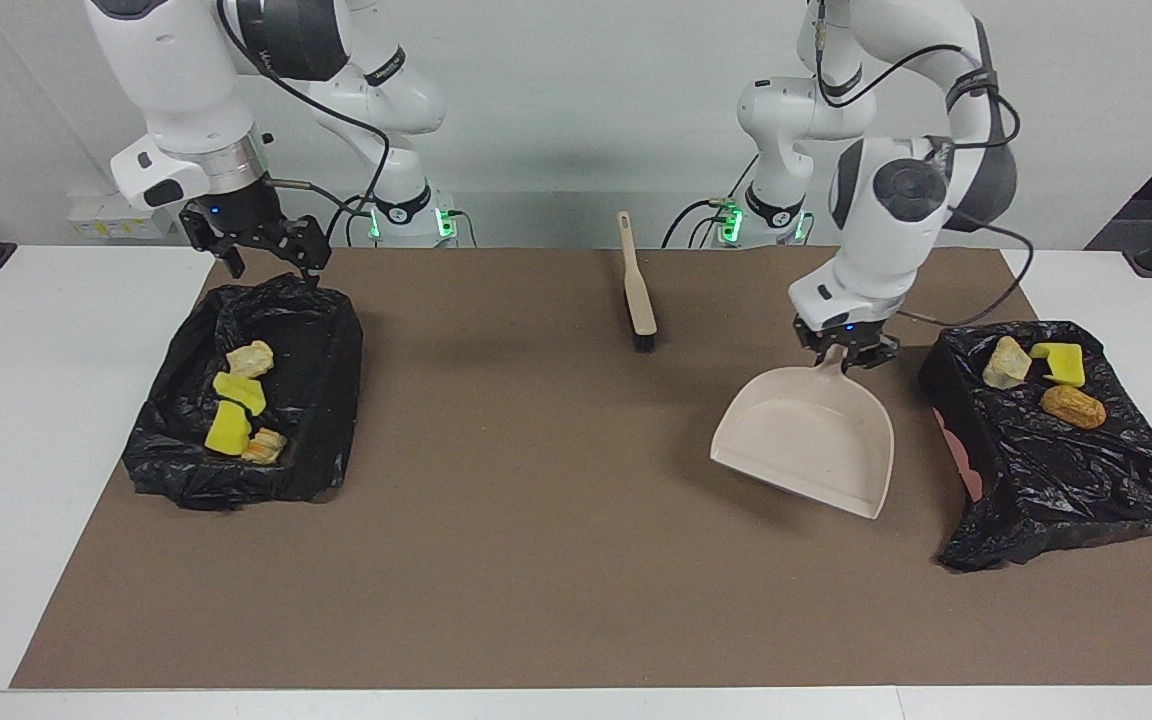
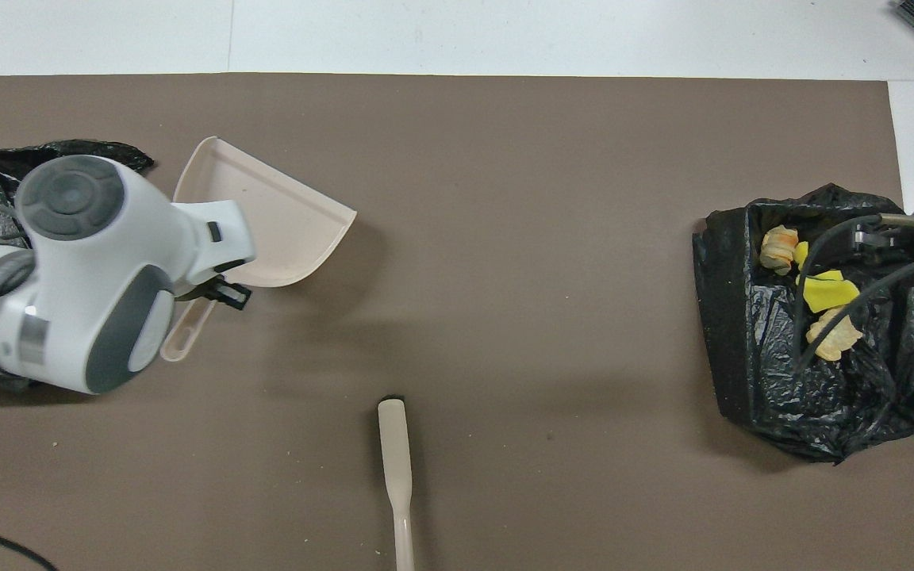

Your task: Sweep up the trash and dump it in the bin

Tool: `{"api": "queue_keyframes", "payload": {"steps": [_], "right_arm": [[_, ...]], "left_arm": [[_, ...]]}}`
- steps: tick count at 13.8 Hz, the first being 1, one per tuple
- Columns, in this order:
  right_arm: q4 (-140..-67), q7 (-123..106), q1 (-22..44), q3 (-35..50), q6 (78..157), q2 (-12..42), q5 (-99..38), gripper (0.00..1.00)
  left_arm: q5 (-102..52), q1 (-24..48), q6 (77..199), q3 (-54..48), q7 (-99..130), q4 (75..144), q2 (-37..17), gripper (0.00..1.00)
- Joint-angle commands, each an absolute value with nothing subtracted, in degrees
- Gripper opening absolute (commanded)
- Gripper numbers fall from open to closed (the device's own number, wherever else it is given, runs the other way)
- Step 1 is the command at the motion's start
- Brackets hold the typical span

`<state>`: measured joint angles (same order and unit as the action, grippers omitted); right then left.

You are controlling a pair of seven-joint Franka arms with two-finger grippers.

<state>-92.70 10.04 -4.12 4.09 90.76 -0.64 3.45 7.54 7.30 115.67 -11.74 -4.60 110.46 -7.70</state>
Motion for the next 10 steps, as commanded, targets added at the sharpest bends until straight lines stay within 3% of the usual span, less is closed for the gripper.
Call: {"api": "queue_keyframes", "payload": {"steps": [1,5,8,10], "right_arm": [[-93.07,8.43,-4.66,2.82,90.26,-2.71,1.67,1.0],[-94.04,8.18,-4.22,2.55,89.83,-3.43,0.09,1.0],[-93.78,8.44,-4.13,2.55,89.65,-3.34,0.35,1.0],[-93.69,8.17,-4.48,2.46,89.65,-3.25,0.96,1.0]], "left_arm": [[5.55,7.47,121.1,-17.12,9.01,107.33,-13.61,0.0],[3.43,7.47,123.04,-21.36,20.19,103.89,-17.22,0.0],[0.79,8.34,123.23,-21.53,23.81,96.18,-23.1,0.0],[0.79,8.61,123.14,-21.53,24.26,95.8,-23.73,0.0]]}}
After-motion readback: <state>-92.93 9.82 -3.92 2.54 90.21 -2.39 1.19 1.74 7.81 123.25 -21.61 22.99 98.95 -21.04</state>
